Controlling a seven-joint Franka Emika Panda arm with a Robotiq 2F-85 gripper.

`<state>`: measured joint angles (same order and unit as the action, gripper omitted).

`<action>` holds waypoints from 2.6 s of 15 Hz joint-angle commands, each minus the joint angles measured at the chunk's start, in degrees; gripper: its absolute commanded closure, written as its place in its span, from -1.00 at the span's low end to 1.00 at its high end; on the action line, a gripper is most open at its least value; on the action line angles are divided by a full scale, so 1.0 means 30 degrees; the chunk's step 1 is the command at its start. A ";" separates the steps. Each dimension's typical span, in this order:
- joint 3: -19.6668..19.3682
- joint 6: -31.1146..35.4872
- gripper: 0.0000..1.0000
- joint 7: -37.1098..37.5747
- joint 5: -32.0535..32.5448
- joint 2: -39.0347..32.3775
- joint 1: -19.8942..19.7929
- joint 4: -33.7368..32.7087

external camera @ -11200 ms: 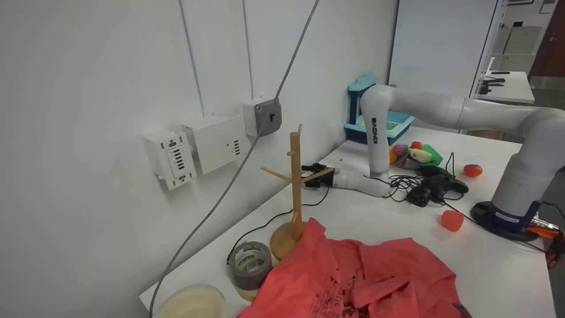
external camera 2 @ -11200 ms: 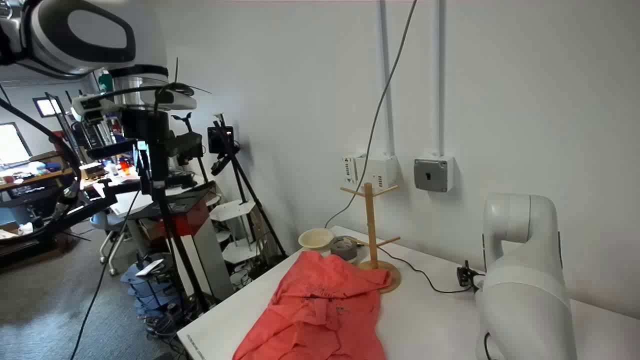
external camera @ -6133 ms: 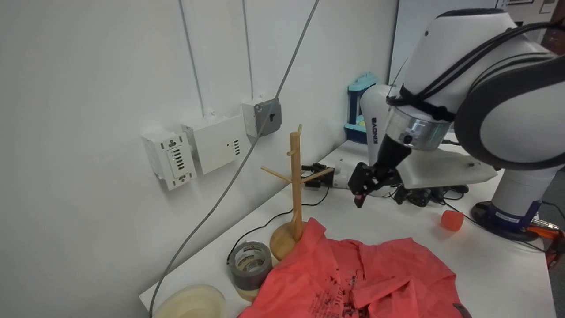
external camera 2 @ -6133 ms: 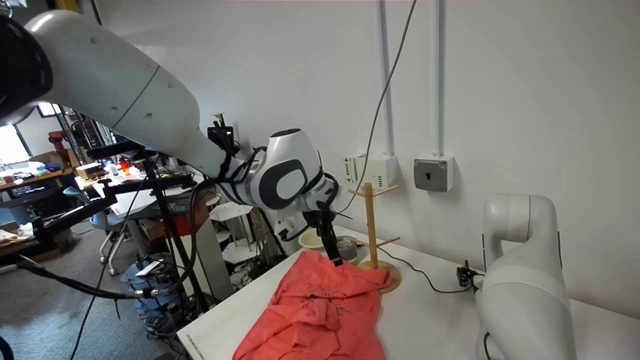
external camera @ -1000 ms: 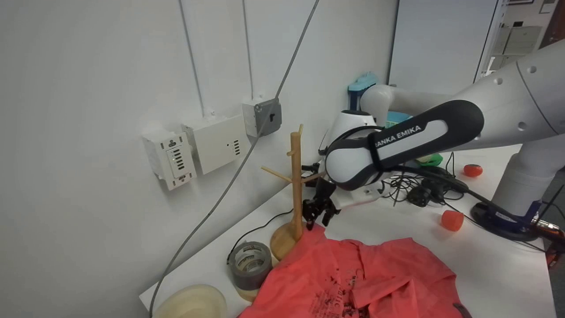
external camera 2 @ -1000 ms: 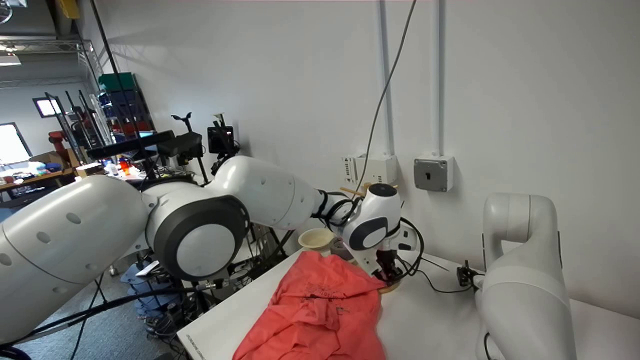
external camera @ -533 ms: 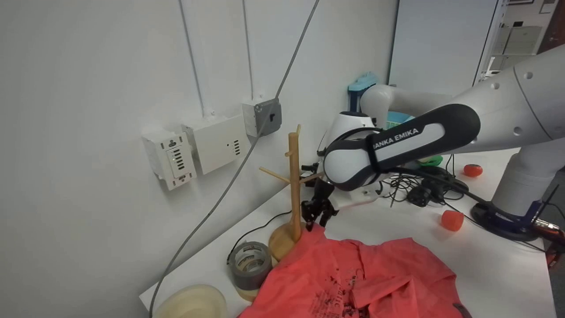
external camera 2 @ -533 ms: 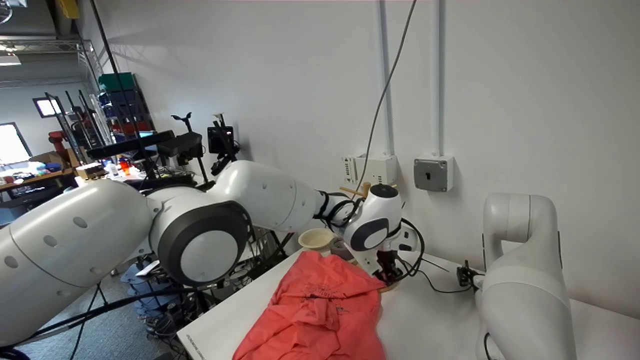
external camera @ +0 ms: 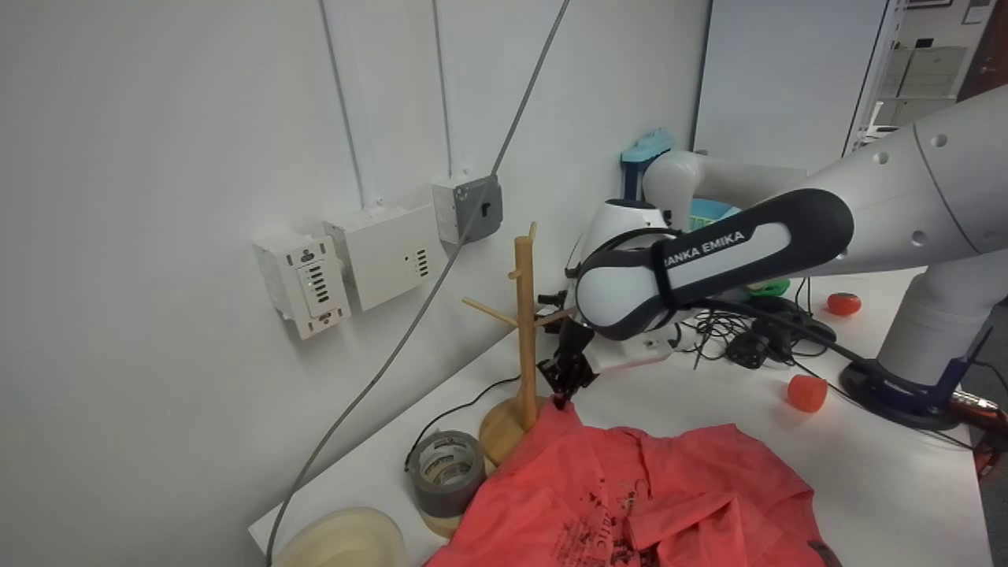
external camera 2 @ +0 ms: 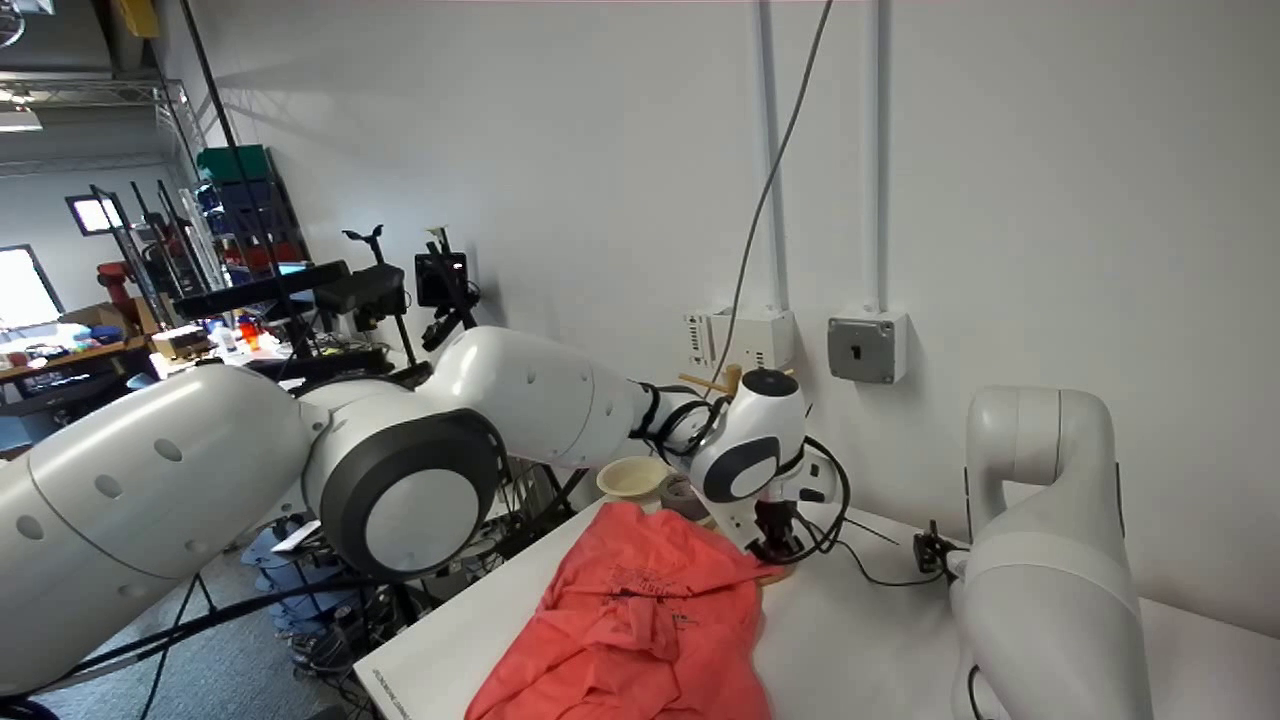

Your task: Fold the shirt

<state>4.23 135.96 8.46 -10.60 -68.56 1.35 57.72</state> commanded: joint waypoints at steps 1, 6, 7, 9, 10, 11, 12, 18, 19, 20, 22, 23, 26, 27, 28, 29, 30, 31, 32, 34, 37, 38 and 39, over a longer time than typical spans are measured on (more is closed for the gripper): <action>-0.0181 -0.0238 0.98 0.0929 -0.0013 0.0717 0.0215 0.0370; -0.0073 -0.0540 0.98 0.0762 0.0071 0.3405 0.0460 0.3286; -0.0094 -0.0440 0.98 0.0749 0.0057 0.4008 0.0492 0.4114; -0.0205 -0.0248 0.98 0.0877 0.0025 0.5190 0.0542 0.5869; -0.0236 -0.0067 0.98 0.0899 -0.0021 0.5792 0.0514 0.6861; -0.0273 -0.0013 0.98 0.0986 -0.0102 0.6245 0.0466 0.7682; -0.0254 0.0041 0.98 0.0966 -0.0214 0.6727 0.0388 0.8523; -0.0853 0.0707 0.98 0.1667 -0.0215 0.9620 0.0445 1.3425; -0.1037 0.0842 0.98 0.1837 -0.0145 1.0106 0.0487 1.4120; -0.1288 0.1061 0.98 0.2057 -0.0027 1.0604 0.0547 1.4770; -0.1857 0.1345 0.98 0.2653 0.0317 1.1510 0.0739 1.5841; -0.2142 0.1487 0.98 0.2989 0.0508 1.1931 0.0849 1.6335; -0.2887 0.1268 0.98 0.3574 0.1226 1.2603 0.0875 1.7015; -0.3075 0.1186 0.98 0.3832 0.1500 1.2759 0.0915 1.7193; -0.3182 0.1044 0.98 0.3985 0.1693 1.2949 0.0897 1.7391; -0.3281 0.0902 0.98 0.4198 0.1920 1.3109 0.0917 1.7547; -0.3368 0.0751 0.98 0.4427 0.2129 1.3250 0.0940 1.7711; -0.3413 0.0625 0.98 0.4584 0.2272 1.3361 0.0945 1.7831; -0.3446 0.0320 0.98 0.4750 0.2402 1.3486 0.0957 1.7934; -0.3427 -0.0395 0.98 0.4973 0.2550 1.3668 0.0932 1.8025; -0.3408 -0.1848 0.98 0.5356 0.2675 1.3889 0.0933 1.7978; -0.3411 -0.2369 0.98 0.5514 0.2716 1.3948 0.0944 1.7924; -0.3401 -0.2819 0.98 0.5679 0.2736 1.3992 0.0942 1.7882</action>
<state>-5.13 131.67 23.10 -3.90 -28.96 3.36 110.15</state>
